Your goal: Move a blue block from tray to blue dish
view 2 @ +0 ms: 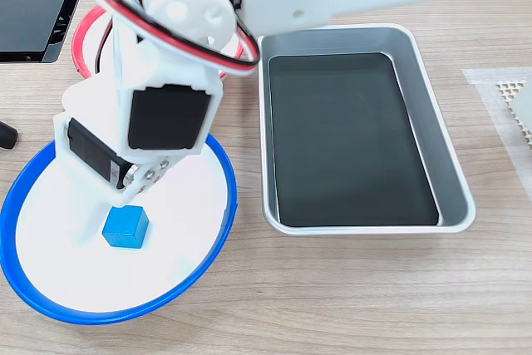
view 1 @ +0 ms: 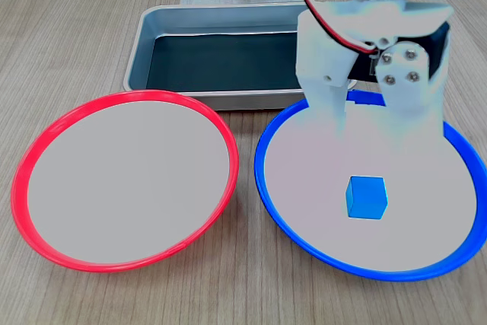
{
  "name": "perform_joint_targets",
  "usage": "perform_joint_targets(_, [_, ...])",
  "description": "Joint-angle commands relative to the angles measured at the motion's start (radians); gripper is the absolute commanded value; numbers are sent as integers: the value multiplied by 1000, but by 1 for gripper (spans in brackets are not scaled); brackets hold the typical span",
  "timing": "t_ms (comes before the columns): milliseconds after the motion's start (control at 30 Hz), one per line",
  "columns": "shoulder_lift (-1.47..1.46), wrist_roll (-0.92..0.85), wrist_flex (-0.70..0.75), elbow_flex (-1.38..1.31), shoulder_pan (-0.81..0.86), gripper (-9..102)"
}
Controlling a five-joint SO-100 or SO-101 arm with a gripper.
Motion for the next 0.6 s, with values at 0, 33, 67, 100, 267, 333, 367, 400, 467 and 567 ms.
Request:
perform_joint_targets(0, [106, 54, -40, 25, 11, 43])
perform_joint_targets(33, [146, 81, -60, 43, 9, 42])
perform_joint_targets(67, [184, 103, -77, 63, 8, 40])
perform_joint_targets(100, [227, 117, -89, 83, 6, 36])
perform_joint_targets(267, [479, 179, -106, 242, 11, 0])
perform_joint_targets(333, [592, 253, -110, 327, 34, 0])
perform_joint_targets(367, [660, 290, -118, 396, 52, 0])
perform_joint_targets(400, [735, 331, -149, 479, 67, 0])
perform_joint_targets(467, [910, 420, -262, 698, 97, 0])
perform_joint_targets(567, [1221, 532, -537, 1132, 141, -1])
